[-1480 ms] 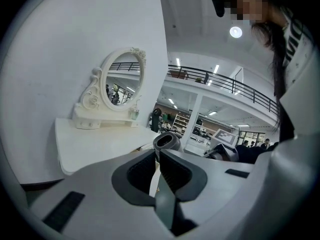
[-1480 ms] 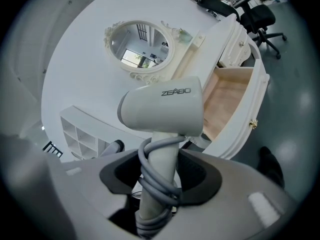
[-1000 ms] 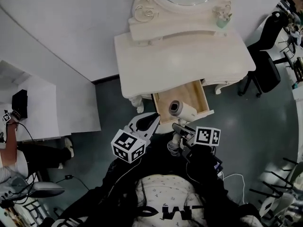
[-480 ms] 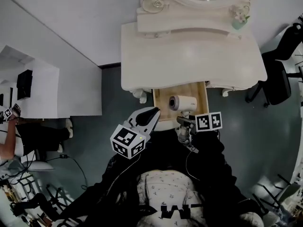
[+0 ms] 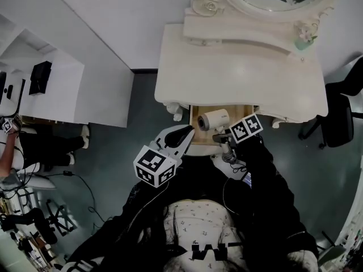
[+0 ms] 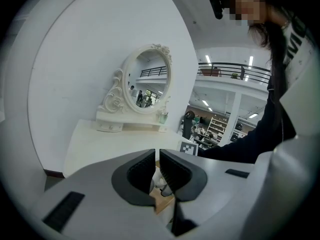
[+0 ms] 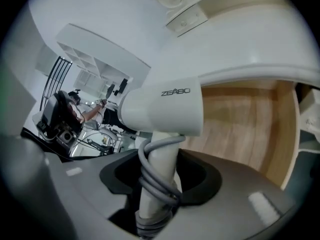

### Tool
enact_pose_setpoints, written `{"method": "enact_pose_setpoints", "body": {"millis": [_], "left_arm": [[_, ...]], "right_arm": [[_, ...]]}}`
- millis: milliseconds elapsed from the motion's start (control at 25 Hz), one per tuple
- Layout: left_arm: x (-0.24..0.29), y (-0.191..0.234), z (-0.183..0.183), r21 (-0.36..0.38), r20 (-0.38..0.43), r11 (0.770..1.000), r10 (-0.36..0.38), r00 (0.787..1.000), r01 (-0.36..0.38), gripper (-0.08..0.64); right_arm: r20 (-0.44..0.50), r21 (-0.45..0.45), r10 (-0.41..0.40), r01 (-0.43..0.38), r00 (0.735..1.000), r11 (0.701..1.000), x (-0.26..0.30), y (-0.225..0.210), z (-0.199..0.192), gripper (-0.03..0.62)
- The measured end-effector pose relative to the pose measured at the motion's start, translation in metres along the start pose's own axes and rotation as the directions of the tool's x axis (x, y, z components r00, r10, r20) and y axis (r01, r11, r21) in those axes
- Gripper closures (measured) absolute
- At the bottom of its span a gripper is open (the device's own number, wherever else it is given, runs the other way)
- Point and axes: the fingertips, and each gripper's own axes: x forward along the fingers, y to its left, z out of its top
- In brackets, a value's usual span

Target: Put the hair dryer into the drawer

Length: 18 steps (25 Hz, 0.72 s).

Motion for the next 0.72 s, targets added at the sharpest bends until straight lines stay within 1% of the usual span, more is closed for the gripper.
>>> {"method": "enact_pose_setpoints", "body": {"millis": [80,160,320,400,480,560,720], "left_arm": [[-0.003,0.002,0.000,-0.008,0.007,1.000,0.020,1.000,-0.020,0.534],[-0.005,0.003,-0.001,-0.014,0.012,0.999,0.034,0.999,-0.034,0.534],[-0.010,0.005,-0.001,-0.026,0.023,0.998,0.059,0.998,-0.059,0.534],[-0.012,0.007,-0.001,-0.031,0.027,0.997,0.074,0.997,-0.073,0.534],[-0.014,0.010,-0.002,-0.033,0.029,0.996,0.087,0.996,-0.086,0.534],[-0.017,0.012,-0.004,-0.036,0.028,0.994,0.100,0.995,-0.099,0.534],[-0.024,0.016,-0.006,-0.042,0.025,0.992,0.123,0.992,-0.122,0.534]], "right_arm": [[-0.068,-0.071,-0.011,0.006,0.998,0.997,0.007,-0.006,0.002,0.380],[-0.131,-0.142,-0.046,0.028,0.990,0.989,0.012,-0.015,0.005,0.380],[-0.243,-0.267,-0.124,0.056,0.962,0.962,0.022,-0.032,0.005,0.380],[-0.282,-0.281,-0.136,0.054,0.950,0.958,0.028,-0.039,0.003,0.380],[-0.291,-0.262,-0.140,0.062,0.946,0.963,0.033,-0.045,0.006,0.380],[-0.290,-0.255,-0.166,0.091,0.943,0.963,0.037,-0.054,0.010,0.380],[-0.267,-0.272,-0.246,0.172,0.932,0.947,0.045,-0.074,0.018,0.380]]}}
